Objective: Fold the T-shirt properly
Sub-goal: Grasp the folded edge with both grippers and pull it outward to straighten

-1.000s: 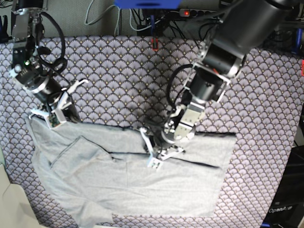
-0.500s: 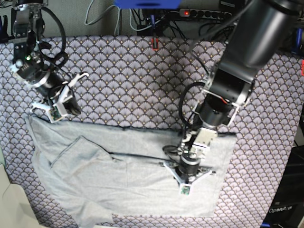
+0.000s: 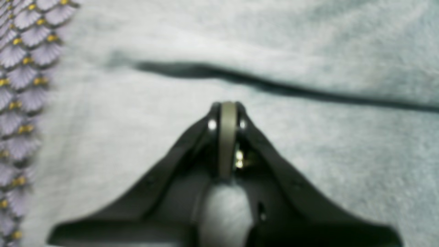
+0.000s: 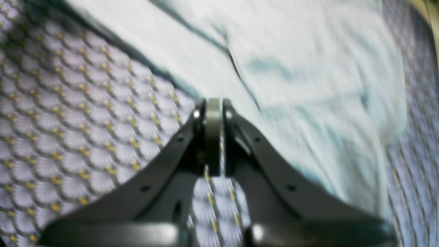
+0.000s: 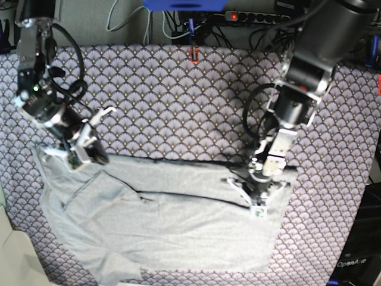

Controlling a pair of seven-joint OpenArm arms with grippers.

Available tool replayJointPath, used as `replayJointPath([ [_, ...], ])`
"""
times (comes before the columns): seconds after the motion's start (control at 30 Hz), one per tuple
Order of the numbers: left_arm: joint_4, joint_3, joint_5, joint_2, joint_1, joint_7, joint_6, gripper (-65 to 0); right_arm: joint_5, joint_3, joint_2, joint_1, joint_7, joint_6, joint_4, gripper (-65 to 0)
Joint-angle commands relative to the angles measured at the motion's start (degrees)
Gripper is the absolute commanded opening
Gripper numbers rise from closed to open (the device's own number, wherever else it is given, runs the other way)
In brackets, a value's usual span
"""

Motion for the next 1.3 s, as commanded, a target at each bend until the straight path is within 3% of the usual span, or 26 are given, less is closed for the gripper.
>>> replayJointPath([
  [0.0,4.72,-0.12,0.20,-0.75,-0.85,0.15,-0.30,-65.0,0.08,-0.74,0.60,1.96,0.40,0.33,-0.90,-64.9],
  [0.2,16.76,-0.12,0.46,-3.39,2.58,6.83,-0.04,-65.0,0.08,-6.89,0.51,10.75,0.92,0.33,-14.26,-65.0],
  [0.53,10.17,-0.12,0.55,-3.92,3.37,7.01,-0.22,-65.0,0.08,-13.93,0.51,23.32,7.25,0.33,-37.20,-65.0],
  [0.8,10.08,-0.12,0.55,-5.50,3.55,6.92,-0.22,-65.0,0.08,-14.63,-0.45,29.39,14.73,0.51,-52.76,-64.9],
  [0.93,10.08,-0.12,0.55,-5.68,4.25,6.92,-0.22,-65.0,0.08,-14.98,-1.16,30.27,17.98,0.51,-57.51,-64.8],
  [1.27,6.65,-0.12,0.64,-5.76,4.69,6.92,-0.30,-65.0,-0.01,-23.51,-1.51,37.39,27.65,0.24,-71.31,-64.8],
])
